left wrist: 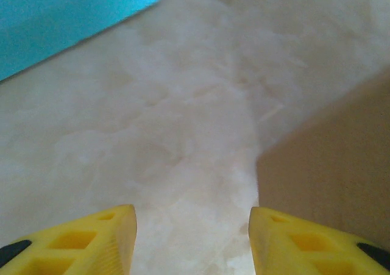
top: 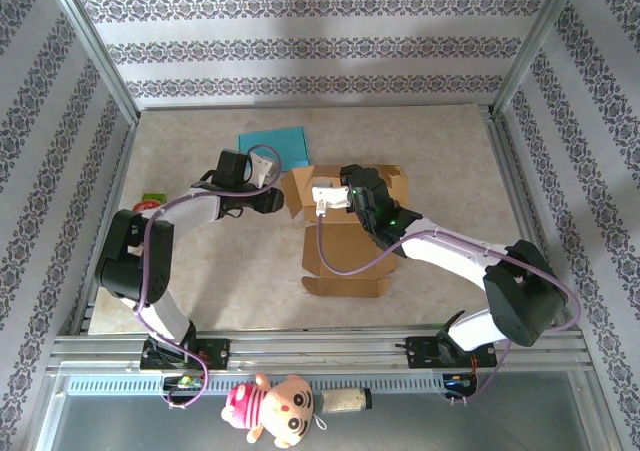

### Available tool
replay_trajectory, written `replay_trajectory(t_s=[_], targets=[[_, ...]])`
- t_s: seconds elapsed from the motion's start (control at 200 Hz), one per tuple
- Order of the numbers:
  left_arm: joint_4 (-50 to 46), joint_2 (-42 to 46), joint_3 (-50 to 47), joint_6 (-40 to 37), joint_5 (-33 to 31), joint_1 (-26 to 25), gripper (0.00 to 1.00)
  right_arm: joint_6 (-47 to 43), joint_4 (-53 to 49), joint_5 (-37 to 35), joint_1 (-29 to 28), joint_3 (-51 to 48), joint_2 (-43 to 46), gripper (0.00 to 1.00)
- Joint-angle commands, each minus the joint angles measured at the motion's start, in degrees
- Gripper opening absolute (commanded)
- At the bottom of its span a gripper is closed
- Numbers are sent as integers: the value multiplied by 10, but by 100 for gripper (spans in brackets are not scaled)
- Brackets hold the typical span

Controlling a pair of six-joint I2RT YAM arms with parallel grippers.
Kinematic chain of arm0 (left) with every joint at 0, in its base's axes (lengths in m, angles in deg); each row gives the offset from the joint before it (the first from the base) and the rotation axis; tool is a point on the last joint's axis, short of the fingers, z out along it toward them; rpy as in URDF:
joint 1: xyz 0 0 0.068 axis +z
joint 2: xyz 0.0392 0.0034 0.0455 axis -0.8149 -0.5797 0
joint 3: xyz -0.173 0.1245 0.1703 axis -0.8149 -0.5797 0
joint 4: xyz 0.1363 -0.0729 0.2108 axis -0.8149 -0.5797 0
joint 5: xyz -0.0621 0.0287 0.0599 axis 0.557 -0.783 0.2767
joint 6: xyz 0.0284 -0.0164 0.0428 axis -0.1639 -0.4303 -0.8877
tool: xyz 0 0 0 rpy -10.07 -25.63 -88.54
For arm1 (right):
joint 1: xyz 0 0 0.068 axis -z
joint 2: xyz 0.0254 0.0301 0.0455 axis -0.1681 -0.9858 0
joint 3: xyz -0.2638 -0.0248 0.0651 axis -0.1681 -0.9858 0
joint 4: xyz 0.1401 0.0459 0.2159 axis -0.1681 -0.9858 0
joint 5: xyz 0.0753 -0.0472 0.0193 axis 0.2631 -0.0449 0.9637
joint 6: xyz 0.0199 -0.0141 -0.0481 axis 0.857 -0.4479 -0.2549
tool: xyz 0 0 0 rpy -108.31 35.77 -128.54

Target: Fold the paper box

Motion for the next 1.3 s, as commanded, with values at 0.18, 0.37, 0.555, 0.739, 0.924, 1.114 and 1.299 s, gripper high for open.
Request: replay_trajectory(t_s=[0.18, 0.37, 0.555, 0.739, 0.924, 1.114, 1.299], targets=[[111, 215, -146, 308, -223, -164, 40, 63, 7, -40, 21, 14, -36, 7], [92, 130, -104, 348, -264, -232, 38, 76, 6, -30, 19, 16, -37, 7], [75, 11, -35, 300, -258, -219, 38, 80, 5, -22, 17, 11, -24, 7], [24, -76, 33, 291, -211, -190, 46, 83, 5, -21, 19, 10, -13, 7], [15, -118, 53, 263, -207, -179, 55, 84, 5, -17, 19, 10, -14, 7], [0, -171, 90, 244, -110, -173, 58, 85, 5, -18, 19, 10, -14, 7], [50, -174, 79, 256, -61, -172, 50, 89, 4, -19, 19, 12, -18, 7]])
